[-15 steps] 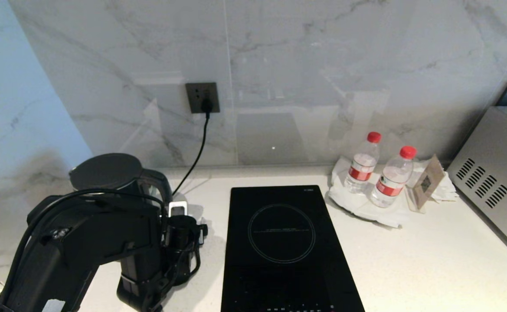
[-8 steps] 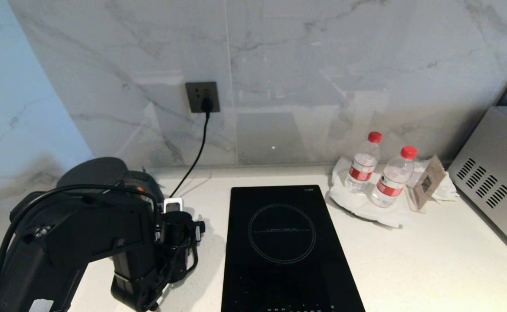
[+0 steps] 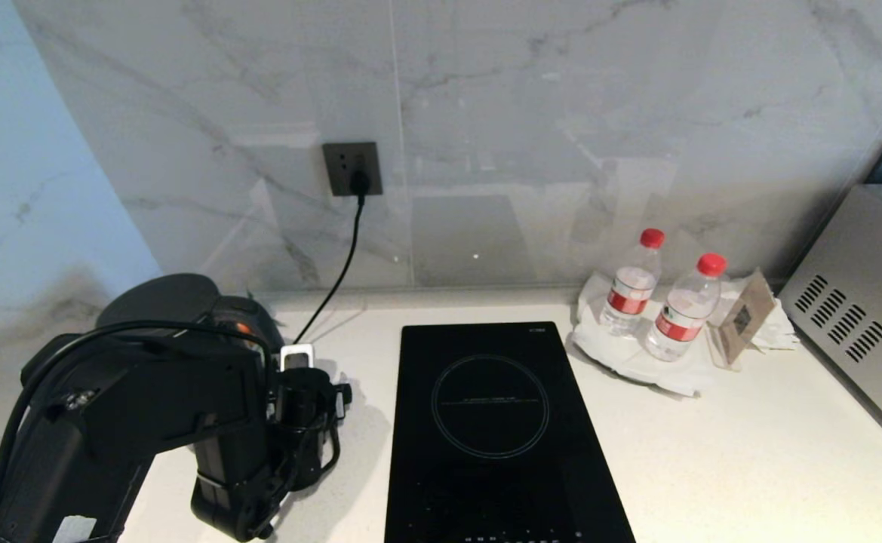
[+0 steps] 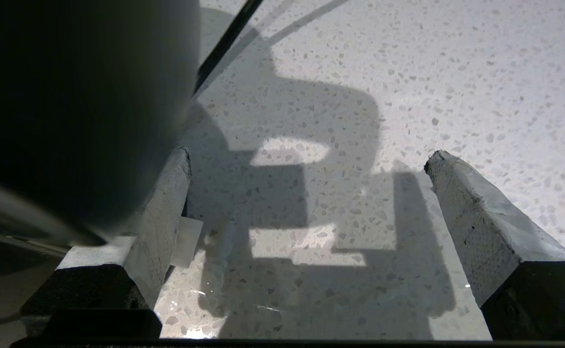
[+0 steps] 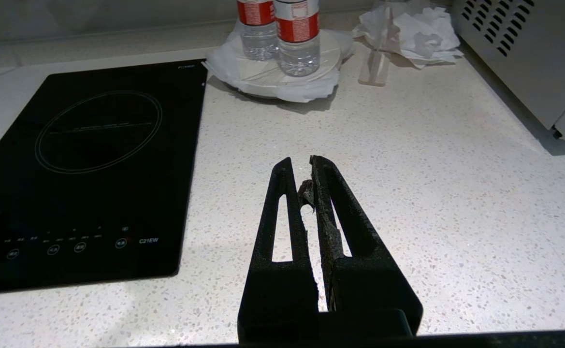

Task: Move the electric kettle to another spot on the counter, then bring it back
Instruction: Finish boiling water

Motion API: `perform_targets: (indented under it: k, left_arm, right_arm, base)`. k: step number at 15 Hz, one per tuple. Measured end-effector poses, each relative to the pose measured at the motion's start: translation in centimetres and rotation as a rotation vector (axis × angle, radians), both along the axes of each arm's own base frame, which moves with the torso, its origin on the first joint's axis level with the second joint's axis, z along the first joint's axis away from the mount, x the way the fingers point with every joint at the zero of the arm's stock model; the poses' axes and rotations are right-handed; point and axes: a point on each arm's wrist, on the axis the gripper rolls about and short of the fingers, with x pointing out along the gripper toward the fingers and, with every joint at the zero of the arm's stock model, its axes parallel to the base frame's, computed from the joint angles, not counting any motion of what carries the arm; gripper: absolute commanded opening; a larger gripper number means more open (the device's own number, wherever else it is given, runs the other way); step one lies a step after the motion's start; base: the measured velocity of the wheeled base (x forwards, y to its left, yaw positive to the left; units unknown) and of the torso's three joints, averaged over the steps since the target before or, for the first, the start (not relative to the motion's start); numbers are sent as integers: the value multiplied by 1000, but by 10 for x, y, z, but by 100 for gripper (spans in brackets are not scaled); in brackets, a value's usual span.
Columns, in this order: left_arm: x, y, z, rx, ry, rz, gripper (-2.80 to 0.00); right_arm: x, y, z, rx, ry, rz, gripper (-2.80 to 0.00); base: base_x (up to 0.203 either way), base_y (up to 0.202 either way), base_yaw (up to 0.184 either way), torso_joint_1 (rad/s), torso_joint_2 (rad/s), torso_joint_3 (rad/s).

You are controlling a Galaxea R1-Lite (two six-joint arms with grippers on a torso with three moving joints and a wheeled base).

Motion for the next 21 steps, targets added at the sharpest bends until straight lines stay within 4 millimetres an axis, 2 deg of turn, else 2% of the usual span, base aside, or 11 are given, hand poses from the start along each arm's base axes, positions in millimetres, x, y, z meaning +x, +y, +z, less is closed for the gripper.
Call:
perform_targets:
  k: [6, 10, 14, 21]
  left_arm:
    - [-2, 2, -13, 16, 36, 5, 0]
    - [-7, 1, -3, -4, 26, -2, 0]
    - [-23, -9, 12, -31, 15, -35, 0]
    - [-41, -18, 11, -66, 36, -67, 0]
  right_arm:
    - [0, 0, 0, 0, 0, 0, -280]
    - [0, 0, 0, 0, 0, 0, -280]
    - [0, 0, 0, 0, 0, 0, -280]
    - [0, 0, 0, 0, -1, 0, -280]
  base:
    - [0, 0, 0, 0, 0, 0]
    - [0, 0, 0, 0, 0, 0]
    - [0, 0, 0, 0, 0, 0]
    - [0, 0, 0, 0, 0, 0]
